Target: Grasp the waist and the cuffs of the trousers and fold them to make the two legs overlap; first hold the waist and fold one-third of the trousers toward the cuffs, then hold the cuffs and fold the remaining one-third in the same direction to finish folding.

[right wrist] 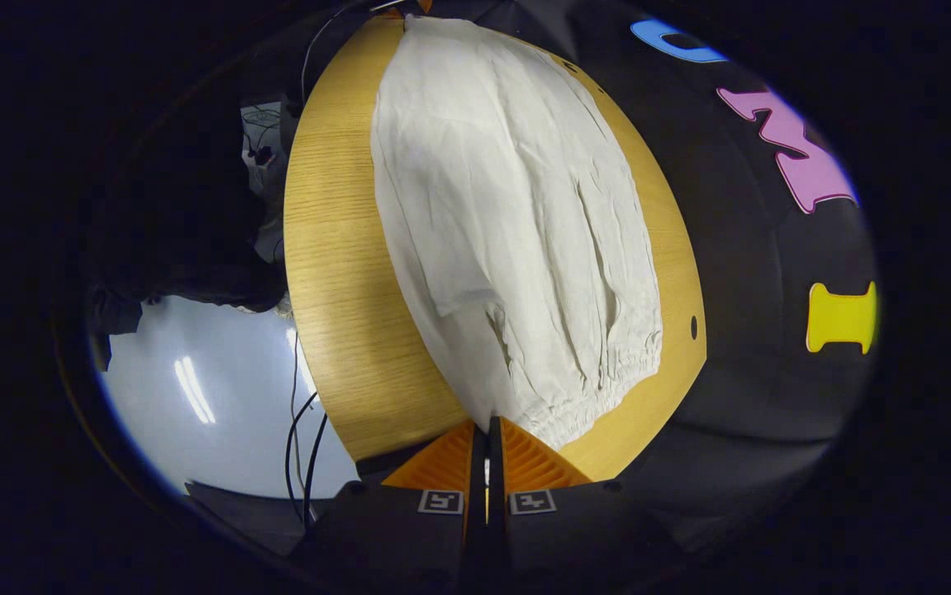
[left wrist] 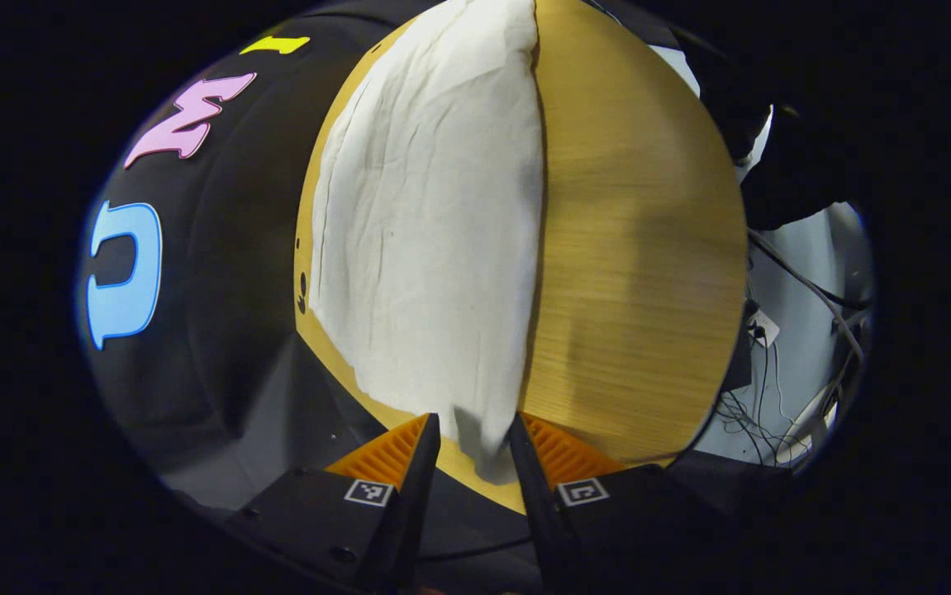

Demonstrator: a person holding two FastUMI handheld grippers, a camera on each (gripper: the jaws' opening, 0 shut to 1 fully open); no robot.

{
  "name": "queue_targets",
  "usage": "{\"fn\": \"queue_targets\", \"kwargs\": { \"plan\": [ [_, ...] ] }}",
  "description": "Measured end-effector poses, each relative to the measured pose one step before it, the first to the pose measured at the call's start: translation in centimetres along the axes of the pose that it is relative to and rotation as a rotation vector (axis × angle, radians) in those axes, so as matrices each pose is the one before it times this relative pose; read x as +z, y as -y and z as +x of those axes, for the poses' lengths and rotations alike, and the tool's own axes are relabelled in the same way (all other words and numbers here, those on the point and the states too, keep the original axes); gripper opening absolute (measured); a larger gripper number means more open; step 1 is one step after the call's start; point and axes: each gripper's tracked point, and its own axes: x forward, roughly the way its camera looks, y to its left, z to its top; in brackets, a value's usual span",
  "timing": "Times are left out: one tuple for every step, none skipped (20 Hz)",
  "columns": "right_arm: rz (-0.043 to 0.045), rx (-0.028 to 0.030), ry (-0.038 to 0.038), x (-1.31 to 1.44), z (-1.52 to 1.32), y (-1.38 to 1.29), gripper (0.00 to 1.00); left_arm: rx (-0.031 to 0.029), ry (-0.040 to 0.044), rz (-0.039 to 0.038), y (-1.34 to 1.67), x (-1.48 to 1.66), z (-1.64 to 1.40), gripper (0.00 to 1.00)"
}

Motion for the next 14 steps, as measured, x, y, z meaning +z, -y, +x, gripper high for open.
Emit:
{"fn": "queue_targets", "kwargs": {
  "plan": [
    [0.00102,-0.00480,-0.00034,0.094,-0.018,0.045,0.06,-0.05799,-0.00632,-0.00506,0.743,0.016,0.525,0.52],
    [0.01087,-0.00353,-0.00053,-0.029,0.019,0.000,0.06,0.00811,-0.00056,-0.00430,-0.365,-0.151,0.228,0.29],
    [0.01636,-0.00204,0.00132,0.068,0.008,-0.002,0.06,0.00525,0.00825,-0.01272,-0.367,0.448,-0.042,0.06],
    [0.01225,-0.00043,0.00106,0.050,0.081,0.083,0.06,-0.00500,0.00351,-0.03559,-0.367,-0.041,0.435,0.05],
    [0.00196,-0.00370,0.00023,-0.012,-0.004,0.147,0.06,-0.01701,-0.00846,-0.05076,-0.003,-0.081,0.129,0.05],
    [-0.00376,-0.00759,0.00117,-0.039,-0.021,0.221,0.06,0.00958,-0.00406,-0.03847,-0.622,-0.053,-0.017,0.05],
    [0.00398,-0.01036,0.00084,0.041,-0.169,0.291,0.06,0.02555,0.00995,-0.02779,-0.721,0.413,-0.317,0.05],
    [0.01464,-0.01880,0.00427,0.144,-0.230,0.482,0.05,0.02294,0.01792,-0.02752,-0.438,1.200,-0.818,0.05],
    [0.02507,-0.02718,0.00763,0.307,-0.265,0.899,0.06,0.02177,0.02099,-0.02328,-0.875,1.016,-0.604,0.05],
    [0.02875,-0.03340,0.01047,0.560,-0.311,1.197,0.05,0.02334,0.02309,-0.02075,-1.451,0.886,-0.231,0.05],
    [0.02967,-0.03181,0.01426,0.673,-0.266,1.278,0.05,0.02593,0.02280,-0.01906,-0.963,1.143,-0.350,0.05],
    [0.03065,-0.03174,0.01629,0.733,-0.087,1.302,0.05,0.02255,0.02113,-0.02893,-1.428,0.983,-0.085,0.05],
    [0.03277,-0.02772,0.01052,0.492,-0.003,1.248,0.05,0.02269,0.01213,-0.03445,-1.156,0.780,-0.031,0.05],
    [0.03517,-0.02092,0.00692,0.263,0.013,1.165,0.05,0.01872,0.00420,-0.03168,-1.331,0.314,-0.023,0.05]
  ]
}}
